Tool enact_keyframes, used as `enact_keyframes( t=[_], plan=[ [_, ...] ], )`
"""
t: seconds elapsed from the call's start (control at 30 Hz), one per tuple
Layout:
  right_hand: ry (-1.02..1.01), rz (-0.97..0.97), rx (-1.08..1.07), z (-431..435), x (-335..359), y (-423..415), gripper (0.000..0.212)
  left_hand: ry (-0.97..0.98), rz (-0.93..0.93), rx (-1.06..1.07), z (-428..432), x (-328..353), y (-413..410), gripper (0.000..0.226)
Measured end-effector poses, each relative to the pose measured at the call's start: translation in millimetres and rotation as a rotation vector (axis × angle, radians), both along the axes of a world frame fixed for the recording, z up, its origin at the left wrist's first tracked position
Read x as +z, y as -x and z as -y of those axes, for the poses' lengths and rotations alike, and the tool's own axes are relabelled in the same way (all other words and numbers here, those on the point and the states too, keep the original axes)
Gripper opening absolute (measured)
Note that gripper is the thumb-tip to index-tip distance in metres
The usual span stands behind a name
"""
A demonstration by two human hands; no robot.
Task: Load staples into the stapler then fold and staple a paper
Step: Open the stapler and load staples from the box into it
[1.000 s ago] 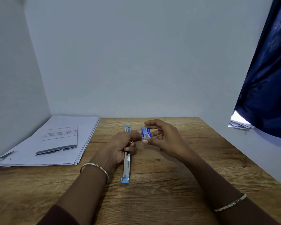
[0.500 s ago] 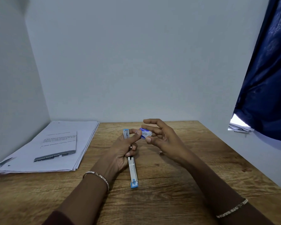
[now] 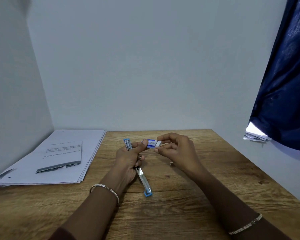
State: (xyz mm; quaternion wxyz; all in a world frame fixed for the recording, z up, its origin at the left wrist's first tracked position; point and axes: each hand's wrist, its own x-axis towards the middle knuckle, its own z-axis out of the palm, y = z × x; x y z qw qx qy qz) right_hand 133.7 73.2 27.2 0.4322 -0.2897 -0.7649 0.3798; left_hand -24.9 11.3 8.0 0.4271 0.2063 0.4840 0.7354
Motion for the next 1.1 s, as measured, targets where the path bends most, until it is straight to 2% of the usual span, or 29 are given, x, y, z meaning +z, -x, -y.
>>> enact_keyframes(
  t=[0.33,0.5,0.67,0.9,1.1],
  plan=[
    [0.052,-0.101,-0.030,-1.5,0.1,-1.2,0.030,0.011,-0.070,-0.039,0.2,5.8,-1.0,0.027],
    [0.006,-0.014,-0.020,0.0,2.6,-3.5,0.027,0.015,-0.123,-0.024,-0.6,4.4,2.1,0.023],
    [-0.190,0.109,-0.157,-2.4,0.5,-0.2,0.008,0.013,-0.190,-0.019,-3.9,2.5,-0.6,0.018],
    [-0.246,0.237,-0.221,-6.4,-0.6,-0.8,0.007,0.030,-0.271,-0.024,-5.6,-1.9,-3.7,0.020],
    [-0.427,0.343,-0.209,-7.3,-2.6,-1.3,0.008,0.043,-0.232,-0.041,-5.6,-2.6,-3.1,0.020]
  ],
)
